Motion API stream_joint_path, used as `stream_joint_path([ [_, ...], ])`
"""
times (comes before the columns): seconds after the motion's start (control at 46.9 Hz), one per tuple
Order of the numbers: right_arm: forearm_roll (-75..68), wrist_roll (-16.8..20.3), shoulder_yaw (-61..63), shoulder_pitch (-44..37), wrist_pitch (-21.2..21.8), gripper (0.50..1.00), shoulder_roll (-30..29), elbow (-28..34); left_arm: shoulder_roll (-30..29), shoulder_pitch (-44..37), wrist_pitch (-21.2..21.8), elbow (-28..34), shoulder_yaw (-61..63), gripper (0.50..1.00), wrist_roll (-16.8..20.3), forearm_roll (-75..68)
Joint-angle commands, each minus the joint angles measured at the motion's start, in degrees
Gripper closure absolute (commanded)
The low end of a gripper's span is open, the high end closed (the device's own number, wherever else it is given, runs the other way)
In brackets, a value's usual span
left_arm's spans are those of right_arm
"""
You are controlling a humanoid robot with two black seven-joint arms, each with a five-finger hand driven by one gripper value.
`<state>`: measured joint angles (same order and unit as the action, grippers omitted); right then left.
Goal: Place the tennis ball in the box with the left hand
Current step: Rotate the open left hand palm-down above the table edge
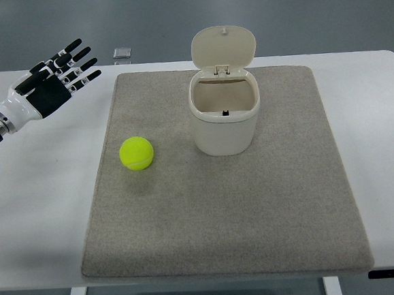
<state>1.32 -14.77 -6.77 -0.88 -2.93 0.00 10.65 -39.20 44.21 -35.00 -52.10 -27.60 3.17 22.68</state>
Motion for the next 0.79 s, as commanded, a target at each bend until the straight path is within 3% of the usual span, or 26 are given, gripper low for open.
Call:
stream_joint_path([
  [0.0, 0.00, 0.01, 0.00, 0.00, 0.03, 0.562, 0.00, 0.07, 0.00, 0.09, 0.00, -0.02, 0.00, 0.506, -0.09, 0.00],
  [0.768, 0.00, 0.01, 0.00, 0.00, 0.03, 0.562, 0.00, 0.07, -2.90, 1.32, 0.00, 0.77, 0.27, 0.508, 0.00, -0.87],
])
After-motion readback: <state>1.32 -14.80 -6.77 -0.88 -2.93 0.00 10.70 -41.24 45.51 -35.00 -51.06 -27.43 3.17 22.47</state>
